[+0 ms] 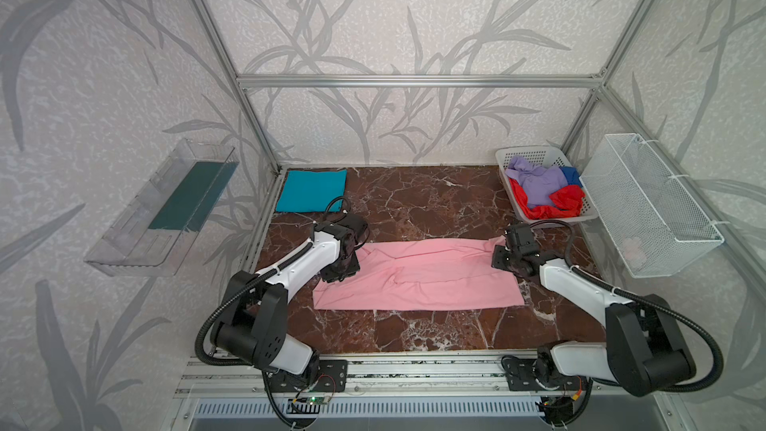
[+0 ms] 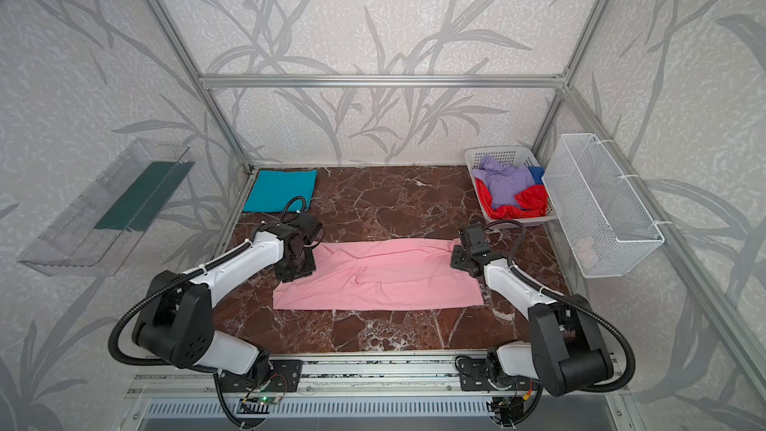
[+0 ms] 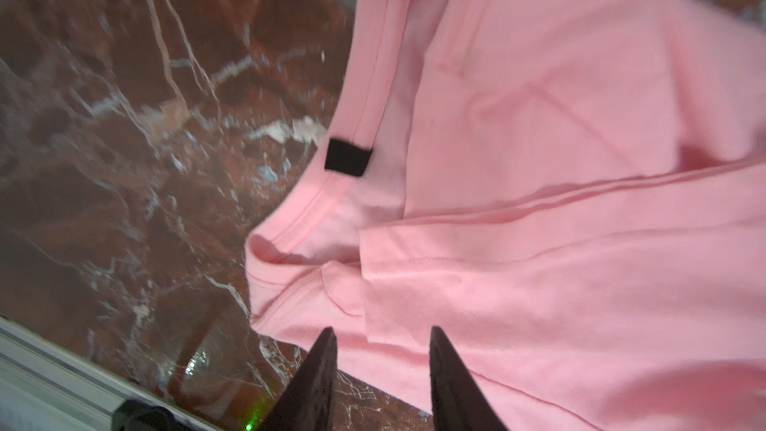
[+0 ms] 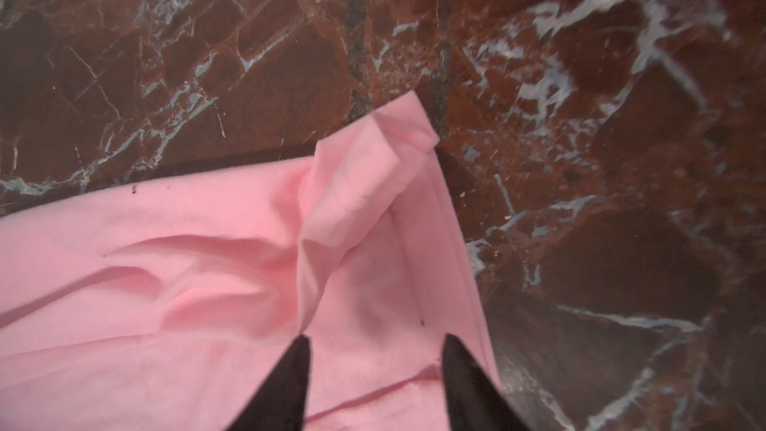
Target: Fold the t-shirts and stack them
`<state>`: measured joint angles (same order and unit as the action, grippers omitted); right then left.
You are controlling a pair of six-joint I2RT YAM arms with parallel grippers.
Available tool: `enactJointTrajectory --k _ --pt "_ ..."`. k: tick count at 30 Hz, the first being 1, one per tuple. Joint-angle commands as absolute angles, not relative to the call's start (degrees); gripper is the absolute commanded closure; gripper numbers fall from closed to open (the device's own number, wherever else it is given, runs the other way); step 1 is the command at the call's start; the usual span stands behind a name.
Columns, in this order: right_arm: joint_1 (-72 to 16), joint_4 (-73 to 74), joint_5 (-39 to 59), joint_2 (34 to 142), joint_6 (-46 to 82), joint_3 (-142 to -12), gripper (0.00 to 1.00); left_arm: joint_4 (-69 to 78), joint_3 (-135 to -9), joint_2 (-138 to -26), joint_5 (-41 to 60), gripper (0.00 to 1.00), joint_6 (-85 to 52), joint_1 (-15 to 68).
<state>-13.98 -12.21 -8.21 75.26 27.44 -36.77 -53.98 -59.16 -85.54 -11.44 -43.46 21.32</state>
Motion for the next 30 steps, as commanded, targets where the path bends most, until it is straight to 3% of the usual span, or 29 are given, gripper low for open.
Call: enactJointTrajectory --k 1,4,7,10,18,30 --pt "-13.8 -13.3 -9.0 74.5 28.2 -40.2 0.75 -54.6 -64.7 -86.1 -17.7 0.62 -40.3 21.5" --pt "-13.7 -16.1 -6.4 78.2 29.9 -45.1 0.74 -53.8 -70.2 -91.9 -20.1 0.63 -41.0 21.4" --pt "-13.5 -20.2 -5.1 82.4 32.0 -49.0 0.50 -52.7 -75.2 -98.6 -19.9 0.57 -40.0 21.4" --pt "-13.6 -20.6 -4.9 84.6 33.6 -49.0 0.38 -50.1 -78.0 -103.8 -18.7 0.50 -39.7 21.2" --pt "-11.8 -18.6 -5.3 86.8 34.0 -44.1 0.37 -48.8 -78.4 -109.4 -16.6 0.48 -38.7 20.3" --pt "-8.3 -18.6 -4.8 88.2 34.7 -41.0 0.29 -45.7 -63.6 -106.0 -20.0 0.54 -39.0 9.9"
